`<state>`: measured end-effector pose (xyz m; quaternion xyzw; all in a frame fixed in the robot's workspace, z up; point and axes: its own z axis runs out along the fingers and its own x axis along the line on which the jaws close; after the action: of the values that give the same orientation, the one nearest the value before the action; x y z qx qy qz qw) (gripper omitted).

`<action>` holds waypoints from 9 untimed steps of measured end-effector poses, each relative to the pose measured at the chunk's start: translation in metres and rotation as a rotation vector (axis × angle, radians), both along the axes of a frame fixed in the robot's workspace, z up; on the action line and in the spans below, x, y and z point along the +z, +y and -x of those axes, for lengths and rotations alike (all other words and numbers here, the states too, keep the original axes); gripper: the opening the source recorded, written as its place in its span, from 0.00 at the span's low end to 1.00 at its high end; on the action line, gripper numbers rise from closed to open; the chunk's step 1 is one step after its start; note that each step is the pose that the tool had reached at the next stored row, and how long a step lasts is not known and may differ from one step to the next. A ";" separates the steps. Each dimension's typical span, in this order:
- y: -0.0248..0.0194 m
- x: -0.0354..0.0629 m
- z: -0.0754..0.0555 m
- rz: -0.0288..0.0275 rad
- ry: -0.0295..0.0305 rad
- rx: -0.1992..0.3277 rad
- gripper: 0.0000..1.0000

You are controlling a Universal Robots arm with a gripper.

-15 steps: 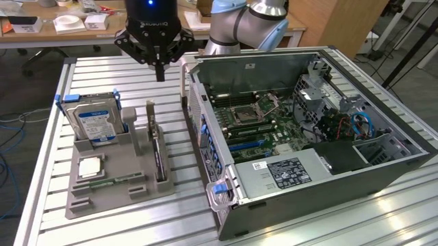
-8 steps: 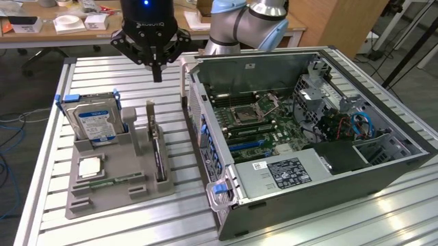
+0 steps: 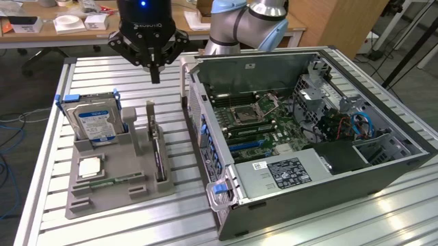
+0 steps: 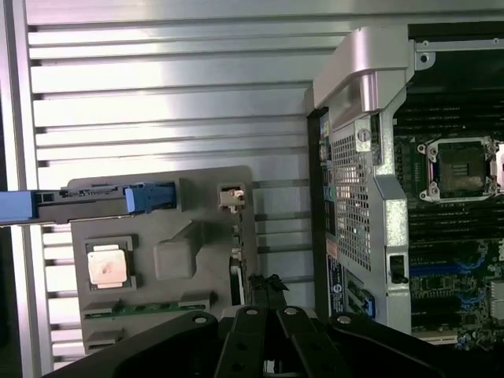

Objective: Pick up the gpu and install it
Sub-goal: 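Reach for the gpu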

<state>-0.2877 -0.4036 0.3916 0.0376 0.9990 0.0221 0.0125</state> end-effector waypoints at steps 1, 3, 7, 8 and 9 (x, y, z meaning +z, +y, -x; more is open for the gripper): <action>-0.0009 0.0000 0.000 0.0001 0.0000 0.000 0.11; -0.0029 0.0000 0.000 0.0000 0.0000 0.000 0.11; -0.0093 0.0000 0.001 0.0000 0.0000 0.000 0.11; -0.0111 0.0000 0.001 0.0000 0.0000 0.000 0.11; -0.0131 0.0000 0.001 0.0000 0.0000 0.000 0.11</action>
<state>-0.2883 -0.4167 0.3916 0.0375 0.9990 0.0221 0.0125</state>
